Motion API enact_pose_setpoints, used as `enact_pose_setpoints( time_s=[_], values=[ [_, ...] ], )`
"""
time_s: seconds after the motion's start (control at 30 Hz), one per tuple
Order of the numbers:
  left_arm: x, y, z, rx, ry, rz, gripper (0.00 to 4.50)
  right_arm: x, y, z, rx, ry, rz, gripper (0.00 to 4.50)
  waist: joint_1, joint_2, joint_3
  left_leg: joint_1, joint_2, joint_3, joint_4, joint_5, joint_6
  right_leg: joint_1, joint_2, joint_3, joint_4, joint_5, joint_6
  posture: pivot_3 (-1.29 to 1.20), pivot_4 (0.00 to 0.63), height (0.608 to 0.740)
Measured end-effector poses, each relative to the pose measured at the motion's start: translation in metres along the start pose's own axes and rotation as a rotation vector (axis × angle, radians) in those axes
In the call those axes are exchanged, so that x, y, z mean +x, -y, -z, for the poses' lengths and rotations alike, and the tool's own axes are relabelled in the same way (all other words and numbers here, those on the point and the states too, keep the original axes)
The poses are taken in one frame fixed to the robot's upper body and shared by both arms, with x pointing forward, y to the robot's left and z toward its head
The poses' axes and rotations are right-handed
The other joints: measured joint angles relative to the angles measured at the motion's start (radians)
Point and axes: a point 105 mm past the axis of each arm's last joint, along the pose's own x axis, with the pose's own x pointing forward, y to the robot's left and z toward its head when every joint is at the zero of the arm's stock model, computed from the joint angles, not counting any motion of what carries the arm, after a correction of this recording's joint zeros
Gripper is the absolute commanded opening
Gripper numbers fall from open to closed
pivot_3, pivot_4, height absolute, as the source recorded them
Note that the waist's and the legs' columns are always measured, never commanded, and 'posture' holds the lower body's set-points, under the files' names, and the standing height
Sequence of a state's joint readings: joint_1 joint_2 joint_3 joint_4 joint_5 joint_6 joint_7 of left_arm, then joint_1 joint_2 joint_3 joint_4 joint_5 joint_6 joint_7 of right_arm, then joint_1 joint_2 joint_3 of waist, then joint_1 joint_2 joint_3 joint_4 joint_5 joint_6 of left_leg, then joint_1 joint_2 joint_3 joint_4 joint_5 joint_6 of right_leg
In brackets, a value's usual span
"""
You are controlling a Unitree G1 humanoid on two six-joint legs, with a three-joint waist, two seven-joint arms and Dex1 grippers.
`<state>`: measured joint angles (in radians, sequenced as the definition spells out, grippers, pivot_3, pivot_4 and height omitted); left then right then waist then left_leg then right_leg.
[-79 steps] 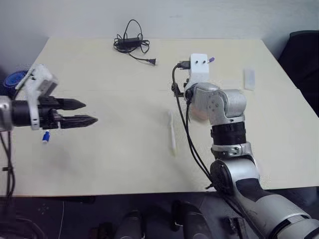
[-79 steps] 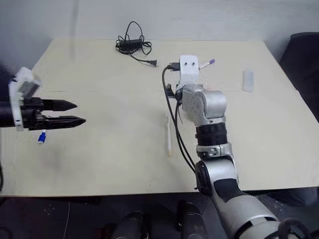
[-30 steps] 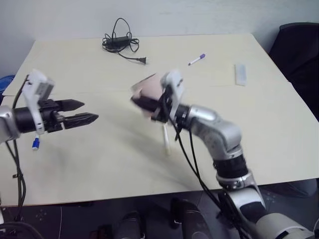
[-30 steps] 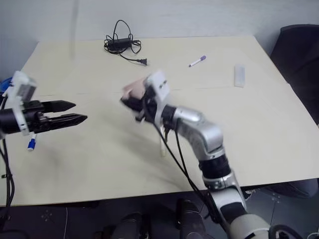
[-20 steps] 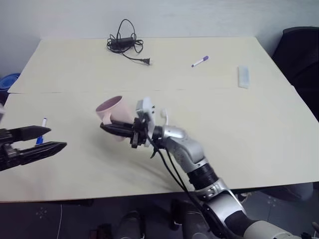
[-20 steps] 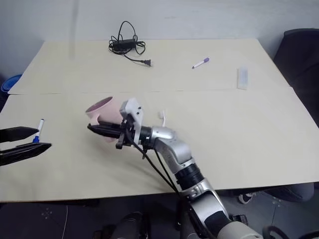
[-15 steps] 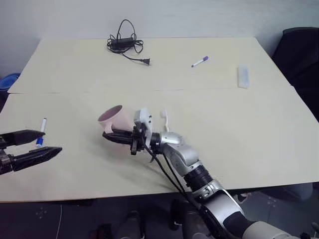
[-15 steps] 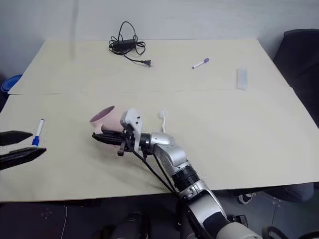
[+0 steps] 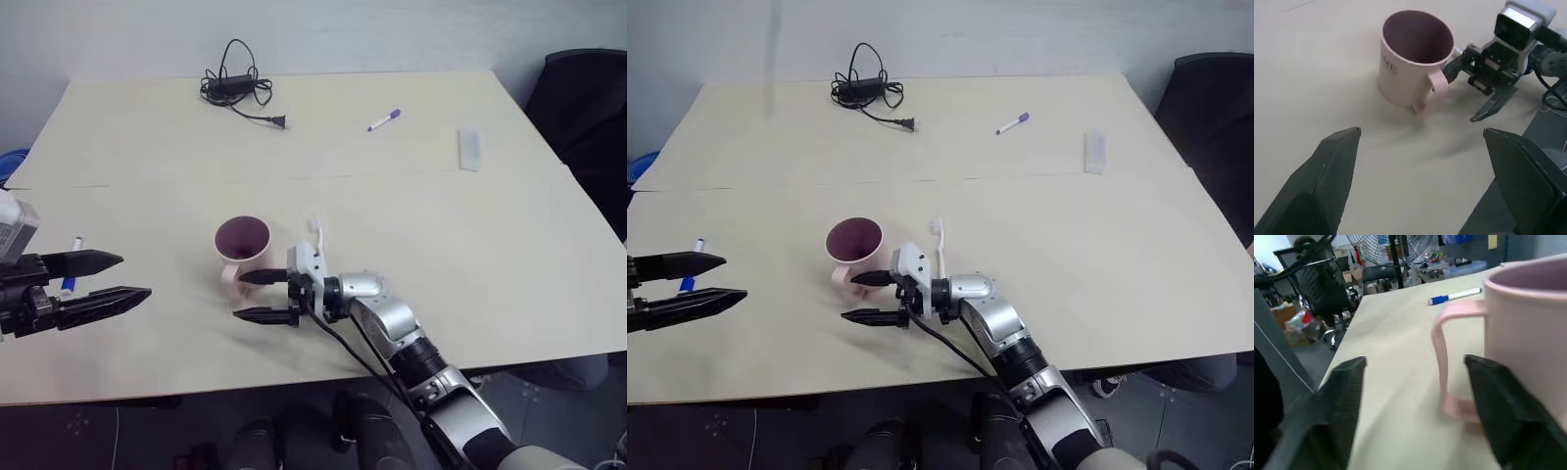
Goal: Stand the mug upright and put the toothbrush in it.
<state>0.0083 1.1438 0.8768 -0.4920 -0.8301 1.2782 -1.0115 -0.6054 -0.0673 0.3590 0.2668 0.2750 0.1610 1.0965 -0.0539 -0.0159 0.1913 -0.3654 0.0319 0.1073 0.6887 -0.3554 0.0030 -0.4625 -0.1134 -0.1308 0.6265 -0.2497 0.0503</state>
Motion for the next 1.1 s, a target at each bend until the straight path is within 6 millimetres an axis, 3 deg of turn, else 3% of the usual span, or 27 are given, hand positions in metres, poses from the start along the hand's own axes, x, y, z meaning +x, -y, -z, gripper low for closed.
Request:
enact_pose_setpoints(
  time_s=[0.23,0.37,0.47,0.57,0.73,0.87,1.03,1.1],
  values=[
    [0.014,0.0,-0.004,0.044,-0.014,0.079,4.26,-0.051,0.013,-0.004,0.0,-0.238,0.189,3.93,0.009,0.0,0.0,-0.001,0.0,0.0,0.0,0.0,0.0,0.0,0.0,0.0,0.0,0.0,0.0,0.0,0.15,0.74],
    [0.015,0.005,-0.014,0.095,-0.006,0.145,4.26,-0.108,0.041,-0.031,0.061,-0.344,0.554,3.93,0.021,0.0,0.0,-0.001,0.0,0.001,0.002,0.0,0.0,-0.001,0.0,0.0,0.0,0.0,0.0,0.0,0.15,0.74],
    [0.02,0.019,-0.022,0.153,-0.002,0.246,4.26,-0.129,0.05,-0.043,0.113,-0.362,0.755,3.93,0.024,0.0,0.0,-0.001,0.0,0.001,0.002,0.0,0.0,-0.001,0.001,-0.001,0.001,-0.001,-0.001,0.0,0.15,0.74],
    [0.026,0.032,-0.029,0.205,0.003,0.335,4.26,-0.127,0.051,-0.033,0.202,-0.379,0.821,3.93,0.023,0.0,0.0,-0.001,0.0,0.001,0.002,0.0,0.0,-0.001,0.002,-0.001,0.001,-0.001,-0.001,0.0,0.15,0.74],
    [0.034,0.048,-0.042,0.305,0.03,0.446,4.26,-0.103,0.056,-0.025,0.284,-0.373,0.838,3.93,0.023,0.0,0.0,-0.002,-0.001,0.001,0.002,0.0,0.0,-0.001,0.006,-0.001,0.001,-0.001,-0.001,0.0,0.15,0.74],
    [0.039,0.048,-0.04,0.32,0.014,0.473,4.26,-0.089,0.061,-0.023,0.275,-0.391,0.822,3.93,0.023,0.0,0.0,-0.002,-0.001,0.001,0.002,0.0,0.001,-0.001,0.007,-0.001,0.001,-0.001,-0.001,0.0,0.15,0.74],
    [0.042,0.042,-0.04,0.318,0.018,0.462,4.26,-0.087,0.066,-0.002,0.278,-0.471,0.829,3.93,0.023,0.0,0.0,-0.002,-0.001,0.001,0.002,0.0,0.001,-0.001,0.008,-0.001,0.0,-0.001,-0.001,0.0,0.15,0.74],
    [0.042,0.042,-0.041,0.323,0.021,0.462,4.26,-0.087,0.067,0.0,0.25,-0.484,0.83,3.55,0.023,0.0,0.0,-0.002,-0.001,0.001,0.002,0.0,0.001,-0.001,0.008,-0.001,0.0,-0.001,-0.001,0.0,0.15,0.74]
  ],
)
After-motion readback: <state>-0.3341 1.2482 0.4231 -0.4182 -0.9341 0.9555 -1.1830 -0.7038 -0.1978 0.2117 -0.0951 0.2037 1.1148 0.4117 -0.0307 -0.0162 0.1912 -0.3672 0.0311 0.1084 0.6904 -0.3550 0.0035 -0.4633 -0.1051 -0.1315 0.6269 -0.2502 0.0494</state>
